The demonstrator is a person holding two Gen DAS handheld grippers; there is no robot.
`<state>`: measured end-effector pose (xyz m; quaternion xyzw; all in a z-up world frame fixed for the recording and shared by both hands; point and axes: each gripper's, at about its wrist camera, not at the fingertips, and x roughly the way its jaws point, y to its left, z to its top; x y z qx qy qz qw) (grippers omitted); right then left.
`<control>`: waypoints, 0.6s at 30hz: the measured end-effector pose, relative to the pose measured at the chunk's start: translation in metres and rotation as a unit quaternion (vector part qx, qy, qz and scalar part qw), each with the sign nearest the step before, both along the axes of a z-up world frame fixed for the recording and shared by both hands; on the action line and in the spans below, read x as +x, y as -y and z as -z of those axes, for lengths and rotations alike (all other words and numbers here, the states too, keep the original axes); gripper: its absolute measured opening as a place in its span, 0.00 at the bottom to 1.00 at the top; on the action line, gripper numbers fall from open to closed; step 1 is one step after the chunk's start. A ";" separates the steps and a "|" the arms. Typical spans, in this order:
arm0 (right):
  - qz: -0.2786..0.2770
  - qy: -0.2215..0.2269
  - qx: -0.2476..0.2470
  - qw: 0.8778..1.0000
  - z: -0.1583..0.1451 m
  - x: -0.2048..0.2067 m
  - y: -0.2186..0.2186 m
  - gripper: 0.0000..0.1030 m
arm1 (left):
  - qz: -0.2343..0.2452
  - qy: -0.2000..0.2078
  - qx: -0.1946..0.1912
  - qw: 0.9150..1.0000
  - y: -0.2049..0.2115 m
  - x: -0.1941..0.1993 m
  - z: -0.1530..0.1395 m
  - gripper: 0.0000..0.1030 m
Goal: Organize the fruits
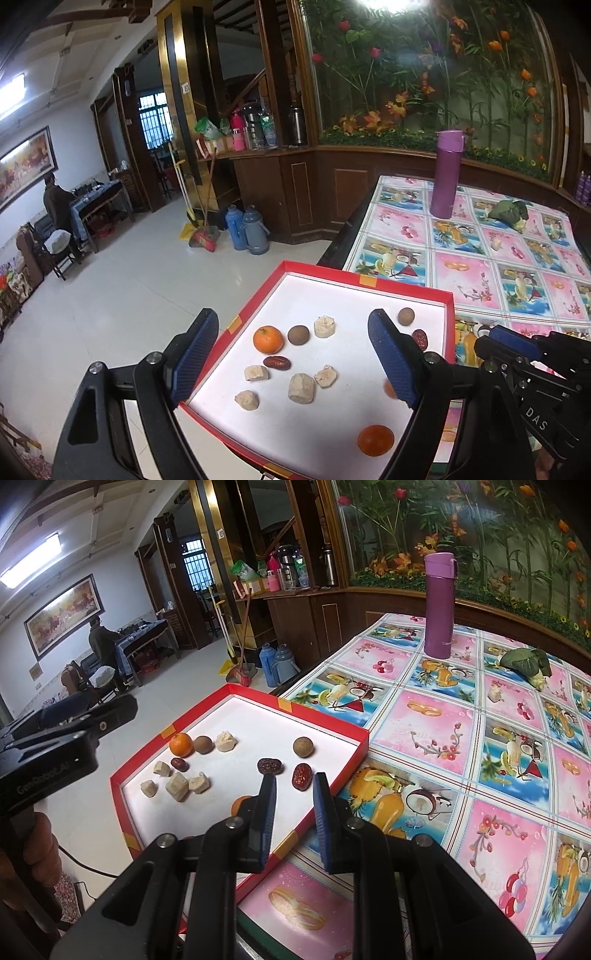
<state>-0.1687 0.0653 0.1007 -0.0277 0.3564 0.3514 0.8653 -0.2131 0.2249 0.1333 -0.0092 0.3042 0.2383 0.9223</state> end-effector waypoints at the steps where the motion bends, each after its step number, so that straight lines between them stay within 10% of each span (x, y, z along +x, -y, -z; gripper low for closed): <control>1: -0.001 0.000 0.000 1.000 0.000 0.000 0.000 0.22 | -0.006 0.000 0.006 1.000 0.000 -0.001 0.000 0.81; 18: -0.023 0.002 -0.004 1.000 0.001 -0.011 -0.020 0.22 | -0.029 0.012 -0.004 1.000 -0.017 -0.011 -0.001 0.81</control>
